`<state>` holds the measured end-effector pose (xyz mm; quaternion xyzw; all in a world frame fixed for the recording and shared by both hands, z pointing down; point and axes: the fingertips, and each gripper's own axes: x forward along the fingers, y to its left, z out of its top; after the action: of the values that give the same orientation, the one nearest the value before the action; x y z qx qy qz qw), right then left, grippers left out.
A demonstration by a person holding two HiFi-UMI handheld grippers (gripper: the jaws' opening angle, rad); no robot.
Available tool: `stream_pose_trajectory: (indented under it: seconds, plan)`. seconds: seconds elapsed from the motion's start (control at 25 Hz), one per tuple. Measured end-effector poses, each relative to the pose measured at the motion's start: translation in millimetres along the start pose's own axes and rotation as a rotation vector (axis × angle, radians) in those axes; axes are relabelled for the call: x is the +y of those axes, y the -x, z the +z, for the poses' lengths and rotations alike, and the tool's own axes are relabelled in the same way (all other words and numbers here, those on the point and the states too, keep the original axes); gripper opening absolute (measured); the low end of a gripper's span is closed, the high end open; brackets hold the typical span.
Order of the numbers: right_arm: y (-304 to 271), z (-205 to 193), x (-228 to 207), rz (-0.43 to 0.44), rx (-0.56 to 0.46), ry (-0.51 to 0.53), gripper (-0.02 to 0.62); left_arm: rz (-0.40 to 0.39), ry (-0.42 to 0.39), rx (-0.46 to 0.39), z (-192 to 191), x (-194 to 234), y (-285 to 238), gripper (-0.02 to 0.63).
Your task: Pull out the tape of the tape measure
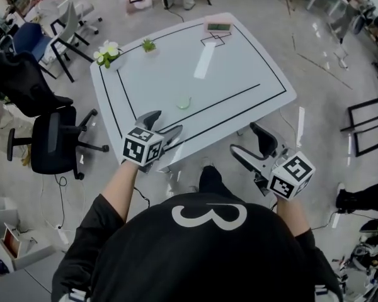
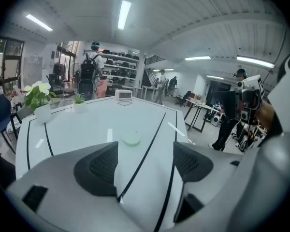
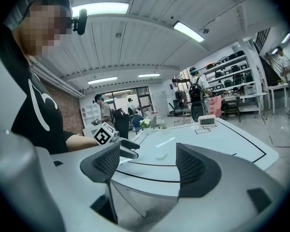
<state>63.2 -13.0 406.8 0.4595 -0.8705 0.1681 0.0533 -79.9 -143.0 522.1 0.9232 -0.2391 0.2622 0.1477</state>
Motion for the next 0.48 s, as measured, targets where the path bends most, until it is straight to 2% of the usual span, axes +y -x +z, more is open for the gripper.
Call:
stream_pose_trajectory:
  seconds: [0.48]
  plan:
    - [-42.7,22.3,-71.1,0.087,0.044,-0.008,0.350,0.038,-0.063,0.101,12.0,30.6,-77.2,0.345]
